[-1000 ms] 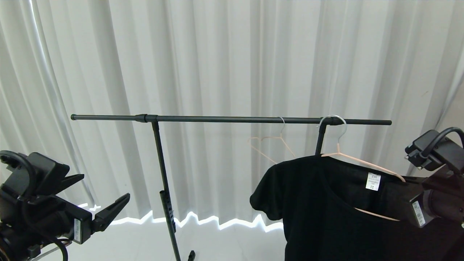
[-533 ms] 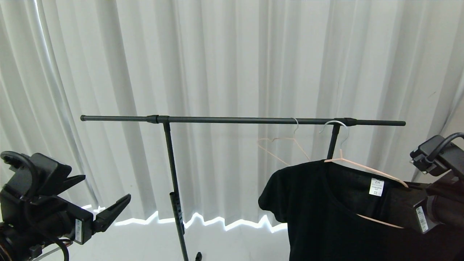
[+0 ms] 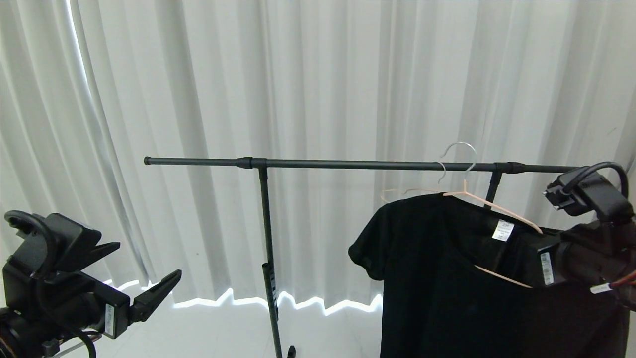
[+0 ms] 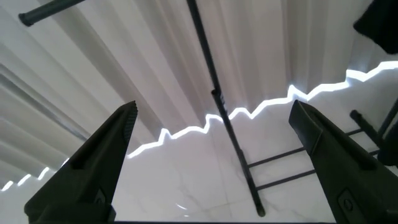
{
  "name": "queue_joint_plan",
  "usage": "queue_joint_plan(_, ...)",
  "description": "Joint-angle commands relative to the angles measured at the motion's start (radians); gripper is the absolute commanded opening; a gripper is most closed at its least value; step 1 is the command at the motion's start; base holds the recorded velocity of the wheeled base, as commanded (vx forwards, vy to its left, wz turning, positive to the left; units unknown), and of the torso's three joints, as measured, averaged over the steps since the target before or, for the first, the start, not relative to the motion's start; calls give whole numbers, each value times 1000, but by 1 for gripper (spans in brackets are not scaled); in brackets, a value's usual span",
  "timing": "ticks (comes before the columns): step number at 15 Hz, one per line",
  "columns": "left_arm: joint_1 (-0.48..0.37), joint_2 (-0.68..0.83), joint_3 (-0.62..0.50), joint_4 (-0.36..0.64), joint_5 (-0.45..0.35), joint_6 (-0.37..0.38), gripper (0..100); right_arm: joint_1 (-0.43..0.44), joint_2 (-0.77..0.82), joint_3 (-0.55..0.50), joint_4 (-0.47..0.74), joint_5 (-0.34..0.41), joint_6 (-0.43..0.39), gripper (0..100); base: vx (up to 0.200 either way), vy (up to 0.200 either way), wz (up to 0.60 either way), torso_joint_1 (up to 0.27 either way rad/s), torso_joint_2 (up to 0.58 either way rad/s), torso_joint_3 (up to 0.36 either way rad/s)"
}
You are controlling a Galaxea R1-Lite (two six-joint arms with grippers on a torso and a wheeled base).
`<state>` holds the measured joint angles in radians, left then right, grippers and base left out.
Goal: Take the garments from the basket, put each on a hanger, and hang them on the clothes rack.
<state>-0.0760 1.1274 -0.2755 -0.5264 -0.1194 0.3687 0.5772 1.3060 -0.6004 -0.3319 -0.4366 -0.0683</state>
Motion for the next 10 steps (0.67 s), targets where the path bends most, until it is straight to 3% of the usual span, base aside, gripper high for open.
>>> queue_joint_plan(1,-2,-3,-2,-1,0,19,100,49,176,-10,-118,-116,47,0,0,0,0,0,0,0)
queue_joint_plan(3,-2,-6,-1,-1,0,52,100,70,256,-44,-187,-182,71,0,0,0,0,0,0,0)
queue_joint_plan(10,-97,-29,22,-1,0,50,100,79,309,-90,-190,-205,71,0,0,0,0,0,0,0)
